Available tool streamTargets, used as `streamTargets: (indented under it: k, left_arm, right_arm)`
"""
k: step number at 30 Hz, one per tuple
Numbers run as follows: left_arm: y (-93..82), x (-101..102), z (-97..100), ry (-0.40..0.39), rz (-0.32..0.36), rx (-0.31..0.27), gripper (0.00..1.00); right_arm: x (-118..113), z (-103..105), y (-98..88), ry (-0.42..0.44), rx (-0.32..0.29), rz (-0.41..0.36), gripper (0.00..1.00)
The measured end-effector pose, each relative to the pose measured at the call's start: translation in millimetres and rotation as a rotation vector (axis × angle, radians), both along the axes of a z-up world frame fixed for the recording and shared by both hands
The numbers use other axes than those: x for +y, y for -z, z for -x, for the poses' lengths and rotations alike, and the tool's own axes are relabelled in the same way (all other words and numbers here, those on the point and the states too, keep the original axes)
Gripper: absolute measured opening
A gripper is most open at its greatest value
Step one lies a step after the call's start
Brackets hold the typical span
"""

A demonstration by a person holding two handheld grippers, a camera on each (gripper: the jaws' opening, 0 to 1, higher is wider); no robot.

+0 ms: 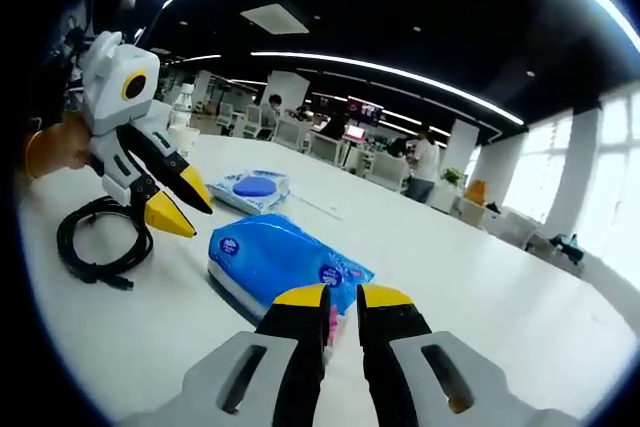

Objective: Arrange the tabletop items into an orderly group along one side of the table until the central work area is clear of visible clutter.

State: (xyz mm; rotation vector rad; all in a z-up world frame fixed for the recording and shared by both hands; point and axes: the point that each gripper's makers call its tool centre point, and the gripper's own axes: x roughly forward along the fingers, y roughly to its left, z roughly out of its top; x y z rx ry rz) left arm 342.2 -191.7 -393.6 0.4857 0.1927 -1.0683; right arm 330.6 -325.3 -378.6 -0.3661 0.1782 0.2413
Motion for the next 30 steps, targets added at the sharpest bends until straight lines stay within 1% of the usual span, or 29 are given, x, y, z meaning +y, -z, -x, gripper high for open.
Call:
streamTargets:
  k: [4,6,9,13,15,18,21,23,24,30]
  left_arm:
    - [-5.1,7.7,-2.6,-0.022,0.015,0.001,0.20]
    - [-3.9,11.5,-3.3,-0.040,0.011,0.003,0.24]
    - [-2.2,16.8,-1.5,-0.044,0.008,0.006,0.25]
    - [-1.5,24.4,-2.1,-0.059,0.008,0.015,0.27]
    - [-2.8,30.5,-1.9,-0.073,0.021,0.035,0.29]
    - [-6.4,40.4,-3.3,-0.091,0.032,0.027,0.30]
    - [-7.8,49.4,-6.2,-0.107,0.041,0.034,0.31]
    - [-9.0,52.3,-5.2,-0.107,0.058,0.047,0.32]
    - [-9.7,54.2,-5.2,-0.109,0.062,0.048,0.32]
    - [-16.7,66.8,-7.2,-0.132,0.084,0.034,0.34]
  right_arm:
    - [1.0,1.2,-0.4,-0.002,0.002,0.003,0.10]
    - [3.1,0.9,-0.9,-0.008,0.003,-0.004,0.10]
    - [9.1,-0.2,-2.9,-0.018,-0.006,-0.018,0.10]
    - [18.9,-1.8,-3.2,-0.036,-0.005,-0.018,0.10]
    - [23.6,-1.6,-3.3,-0.052,-0.003,-0.017,0.11]
    - [30.1,-1.7,-5.0,-0.073,-0.009,-0.037,0.11]
    - [35.5,-3.3,-5.0,-0.083,-0.007,-0.040,0.12]
    - [41.4,-3.9,-7.4,-0.107,-0.022,-0.051,0.13]
    - [46.2,-4.2,-10.4,-0.126,-0.040,-0.067,0.13]
    - [58.4,-5.5,-12.1,-0.153,-0.042,-0.082,0.14]
